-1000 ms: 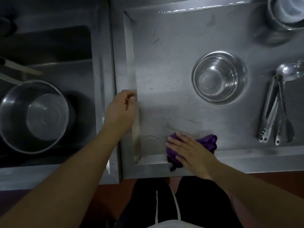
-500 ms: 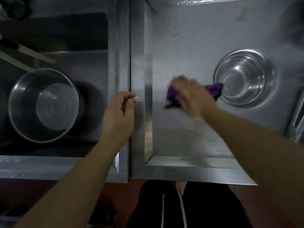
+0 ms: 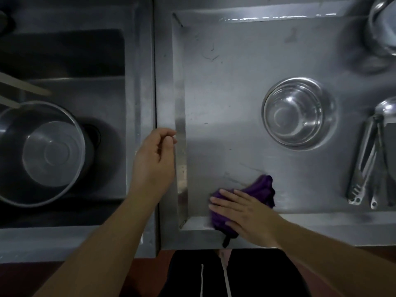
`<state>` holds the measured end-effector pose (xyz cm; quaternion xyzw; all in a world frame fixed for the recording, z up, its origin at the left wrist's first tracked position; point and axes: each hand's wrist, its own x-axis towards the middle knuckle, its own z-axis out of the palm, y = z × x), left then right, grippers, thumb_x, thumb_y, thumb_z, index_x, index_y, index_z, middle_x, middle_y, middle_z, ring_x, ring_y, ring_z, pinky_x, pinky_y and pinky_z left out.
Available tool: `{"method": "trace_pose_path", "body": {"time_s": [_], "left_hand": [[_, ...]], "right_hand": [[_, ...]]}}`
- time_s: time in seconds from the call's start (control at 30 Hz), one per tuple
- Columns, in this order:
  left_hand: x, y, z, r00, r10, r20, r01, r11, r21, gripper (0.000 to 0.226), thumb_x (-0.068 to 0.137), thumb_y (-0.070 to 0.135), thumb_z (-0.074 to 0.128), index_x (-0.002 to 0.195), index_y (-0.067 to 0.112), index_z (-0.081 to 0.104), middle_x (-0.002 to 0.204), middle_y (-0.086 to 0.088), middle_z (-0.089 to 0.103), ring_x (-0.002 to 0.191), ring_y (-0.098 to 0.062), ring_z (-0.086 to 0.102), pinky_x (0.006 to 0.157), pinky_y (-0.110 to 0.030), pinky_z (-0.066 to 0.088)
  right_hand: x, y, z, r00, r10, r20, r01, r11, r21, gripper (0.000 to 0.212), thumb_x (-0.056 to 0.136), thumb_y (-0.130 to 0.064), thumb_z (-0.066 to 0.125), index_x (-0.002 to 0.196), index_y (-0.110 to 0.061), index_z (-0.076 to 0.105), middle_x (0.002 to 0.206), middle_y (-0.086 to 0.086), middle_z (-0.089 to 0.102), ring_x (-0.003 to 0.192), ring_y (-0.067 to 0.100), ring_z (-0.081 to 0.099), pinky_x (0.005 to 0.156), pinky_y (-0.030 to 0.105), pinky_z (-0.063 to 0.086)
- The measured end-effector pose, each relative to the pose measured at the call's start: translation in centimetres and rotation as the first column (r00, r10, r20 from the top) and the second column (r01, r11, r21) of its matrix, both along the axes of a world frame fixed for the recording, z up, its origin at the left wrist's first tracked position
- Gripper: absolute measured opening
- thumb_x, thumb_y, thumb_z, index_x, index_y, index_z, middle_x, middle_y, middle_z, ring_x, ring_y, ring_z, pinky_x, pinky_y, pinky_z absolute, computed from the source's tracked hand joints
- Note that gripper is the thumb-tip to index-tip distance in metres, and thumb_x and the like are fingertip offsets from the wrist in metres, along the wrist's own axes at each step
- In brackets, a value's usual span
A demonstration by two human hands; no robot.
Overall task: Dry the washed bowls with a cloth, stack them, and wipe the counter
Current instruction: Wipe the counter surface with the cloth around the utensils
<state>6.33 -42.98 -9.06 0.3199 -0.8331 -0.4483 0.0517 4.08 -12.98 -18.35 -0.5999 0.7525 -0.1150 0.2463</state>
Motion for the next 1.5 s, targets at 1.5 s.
{"method": "trace_pose_path", "body": {"time_s": [1.5], "left_hand": [[2.4,-2.9,-1.2,0.995,0.026,0.098,-0.002,0.972,-0.233,0.017,0.105,0.029,0.053,0.121,0.030,0.061,0.101,0.025,0.055,0.093,0.002,0.058,0.076,-0.008,0.041]], "right_hand": [[-9.1,-16.1,-1.1,0.859,-0.498,-0.115,0.497,0.867,-0.044,0.062,0.107,-0.040,0.041,0.167,-0.028,0.028,0.174,0.007,0.026,0.159,0.039,0.021,0.127,0.061,0.016]]}}
